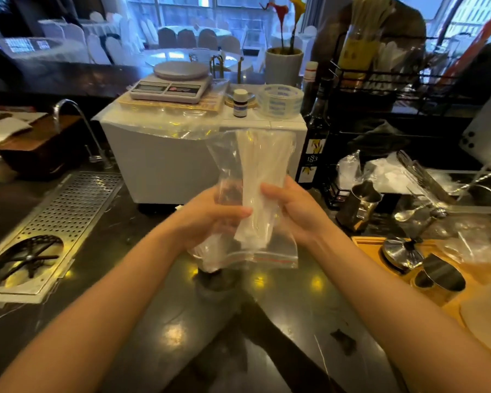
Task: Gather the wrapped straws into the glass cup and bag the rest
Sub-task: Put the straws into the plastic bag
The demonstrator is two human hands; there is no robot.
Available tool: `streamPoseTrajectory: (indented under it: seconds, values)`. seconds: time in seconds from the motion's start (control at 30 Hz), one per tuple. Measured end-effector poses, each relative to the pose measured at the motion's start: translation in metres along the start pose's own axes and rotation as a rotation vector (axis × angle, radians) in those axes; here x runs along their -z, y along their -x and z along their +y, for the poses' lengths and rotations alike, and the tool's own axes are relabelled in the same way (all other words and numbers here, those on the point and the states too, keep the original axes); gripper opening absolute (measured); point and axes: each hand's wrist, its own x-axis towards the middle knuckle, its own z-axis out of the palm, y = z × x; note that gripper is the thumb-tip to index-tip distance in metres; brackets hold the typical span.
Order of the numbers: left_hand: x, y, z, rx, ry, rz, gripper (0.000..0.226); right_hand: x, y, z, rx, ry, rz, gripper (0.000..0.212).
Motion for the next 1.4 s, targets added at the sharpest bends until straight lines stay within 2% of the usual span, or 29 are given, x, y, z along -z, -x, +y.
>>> streamPoseTrajectory:
  seconds: [0.07,0.23,0.43,0.6,0.9,1.1,1.23,1.4]
  values:
    - [0.013,-0.005,0.011,-0.056,-0.091,0.03,0.057,-0.01,-0.014,-0.007,0.049,0.025,-0.022,0.032]
    - [0.039,-0.014,0.02,-0.16,-0.262,0.143,0.046,-0.025,-0.045,-0.012,0.116,0.169,-0.044,0.039]
    - [0.056,-0.015,-0.005,-0.146,-0.297,0.277,0.044,-0.025,-0.068,0.011,0.074,0.257,-0.112,0.038]
    - [0.059,-0.011,-0.025,-0.118,-0.304,0.282,0.051,-0.015,-0.075,0.034,-0.019,0.282,-0.119,0.036]
    - [0.068,-0.015,-0.033,-0.096,-0.359,0.341,0.046,-0.006,-0.089,0.042,-0.11,0.322,-0.125,0.036]
    - [0.074,-0.016,-0.034,-0.124,-0.313,0.357,0.051,-0.008,-0.091,0.038,-0.054,0.365,-0.183,0.051]
    - [0.074,-0.015,-0.032,-0.141,-0.282,0.347,0.054,-0.007,-0.091,0.036,-0.044,0.406,-0.183,0.048]
    - [0.073,-0.014,-0.031,-0.158,-0.304,0.34,0.045,-0.008,-0.088,0.033,-0.015,0.469,-0.181,0.038]
